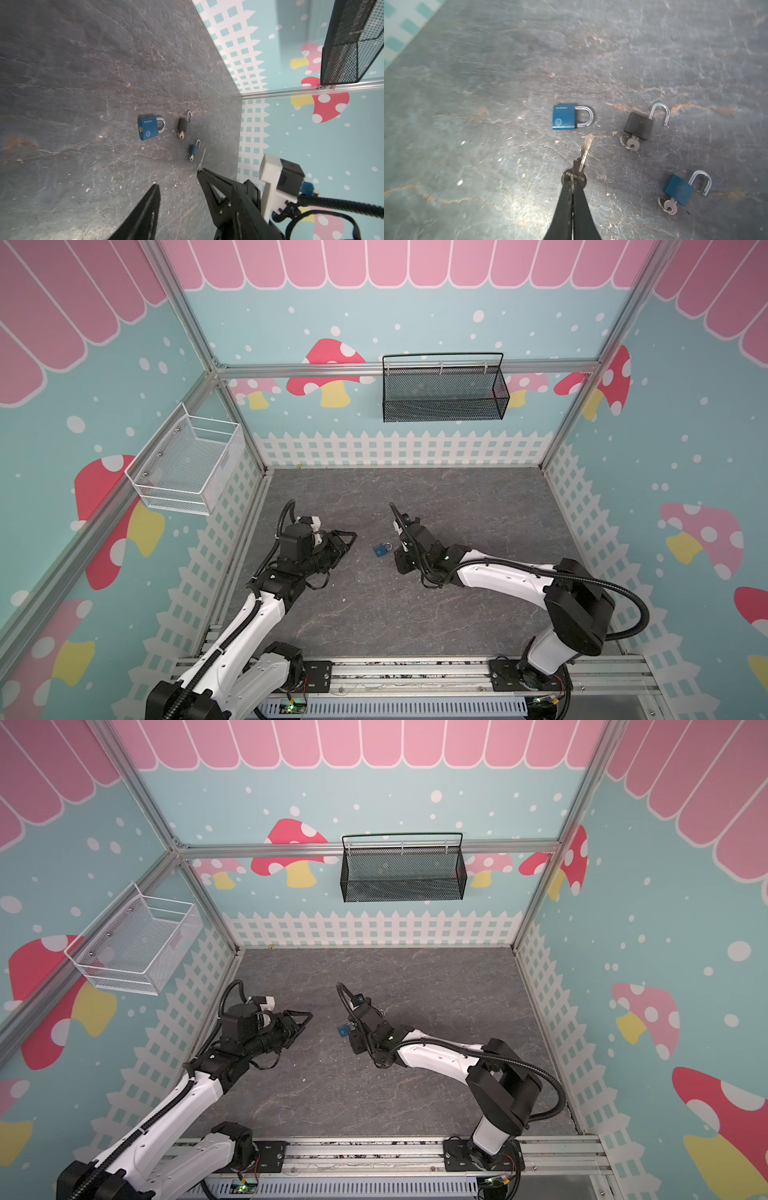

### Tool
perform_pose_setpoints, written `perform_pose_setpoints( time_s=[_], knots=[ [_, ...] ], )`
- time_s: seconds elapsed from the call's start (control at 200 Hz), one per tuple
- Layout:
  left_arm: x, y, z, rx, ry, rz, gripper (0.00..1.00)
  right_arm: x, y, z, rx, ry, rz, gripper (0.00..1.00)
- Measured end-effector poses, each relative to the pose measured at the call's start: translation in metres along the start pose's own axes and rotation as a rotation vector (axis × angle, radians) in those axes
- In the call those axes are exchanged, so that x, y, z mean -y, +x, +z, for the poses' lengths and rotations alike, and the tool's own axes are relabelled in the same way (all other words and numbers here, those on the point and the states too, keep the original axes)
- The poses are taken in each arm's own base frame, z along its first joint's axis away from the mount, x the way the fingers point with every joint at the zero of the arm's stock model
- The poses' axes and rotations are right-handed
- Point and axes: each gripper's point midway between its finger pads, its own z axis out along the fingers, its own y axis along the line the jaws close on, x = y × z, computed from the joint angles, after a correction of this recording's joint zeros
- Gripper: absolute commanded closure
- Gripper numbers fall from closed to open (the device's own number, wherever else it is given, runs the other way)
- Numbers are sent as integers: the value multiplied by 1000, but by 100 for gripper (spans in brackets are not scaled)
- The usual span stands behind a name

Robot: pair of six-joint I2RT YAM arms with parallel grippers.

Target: Unlock with the key

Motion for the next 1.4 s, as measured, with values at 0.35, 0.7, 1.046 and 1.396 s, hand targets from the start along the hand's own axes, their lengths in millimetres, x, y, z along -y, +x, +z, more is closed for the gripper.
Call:
perform_pose_setpoints(
  time_s=[0.35, 0.7, 1.046, 1.396],
  knots=[
    [48, 23, 10, -75, 105, 125, 48, -32, -21, -57, 103, -219, -134, 100],
    [77, 47, 28, -170, 189, 196, 54, -44, -28, -88, 161, -307, -227, 100],
    [89, 63, 39, -227, 221, 237, 67, -42, -30, -88, 168, -291, -256, 100],
    [91, 76, 45, -294, 229, 239, 86, -36, -34, -88, 178, -248, -262, 100]
  ],
)
